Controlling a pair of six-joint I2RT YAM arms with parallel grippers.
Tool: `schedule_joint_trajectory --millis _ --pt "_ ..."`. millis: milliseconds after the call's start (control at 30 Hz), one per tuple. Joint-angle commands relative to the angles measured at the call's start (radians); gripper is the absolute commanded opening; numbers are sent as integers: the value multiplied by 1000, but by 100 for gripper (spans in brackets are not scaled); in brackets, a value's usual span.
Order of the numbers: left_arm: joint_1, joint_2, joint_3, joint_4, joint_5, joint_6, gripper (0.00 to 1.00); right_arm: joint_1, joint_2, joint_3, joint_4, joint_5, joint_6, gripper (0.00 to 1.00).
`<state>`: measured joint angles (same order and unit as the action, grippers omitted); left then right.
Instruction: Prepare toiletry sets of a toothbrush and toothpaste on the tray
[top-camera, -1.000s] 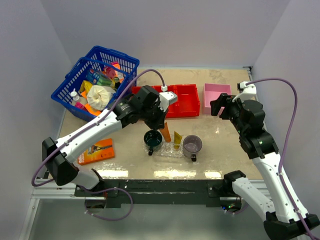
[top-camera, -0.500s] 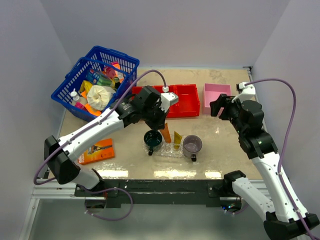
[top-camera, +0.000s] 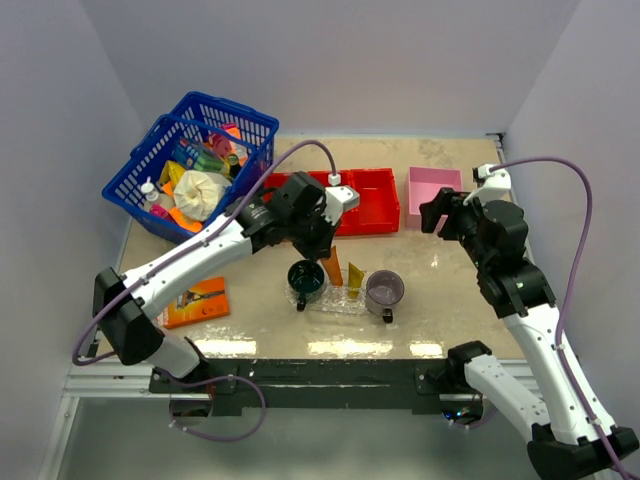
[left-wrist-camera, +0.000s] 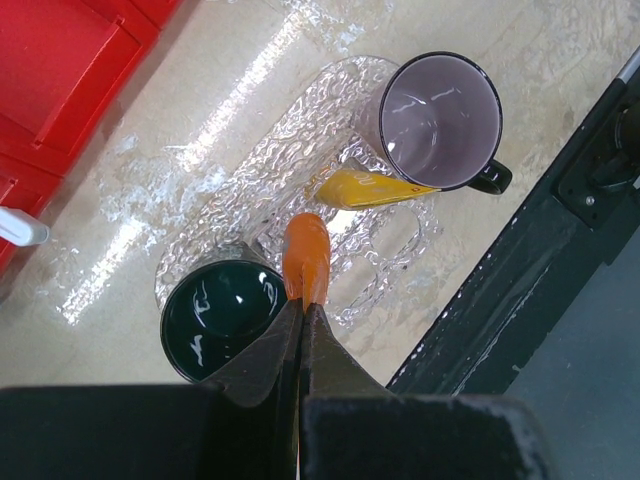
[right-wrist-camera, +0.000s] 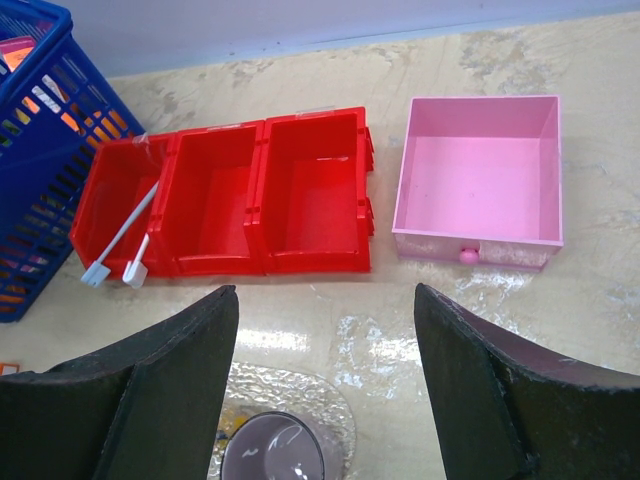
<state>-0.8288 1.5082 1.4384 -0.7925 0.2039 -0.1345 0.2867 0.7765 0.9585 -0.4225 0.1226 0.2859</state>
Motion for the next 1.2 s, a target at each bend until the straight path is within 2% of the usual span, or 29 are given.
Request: schedule_joint_trajectory --millis 0,667,1167 --pt "-12 -3 51 24 -32 21 0 -4 -6 -3 42 31 -17 74" --pt "-69 24 47 19 -162 59 0 -4 -2 -6 53 31 -19 74" --pt "-121 37 11 21 -196 98 0 -4 -3 -7 54 31 -21 74"
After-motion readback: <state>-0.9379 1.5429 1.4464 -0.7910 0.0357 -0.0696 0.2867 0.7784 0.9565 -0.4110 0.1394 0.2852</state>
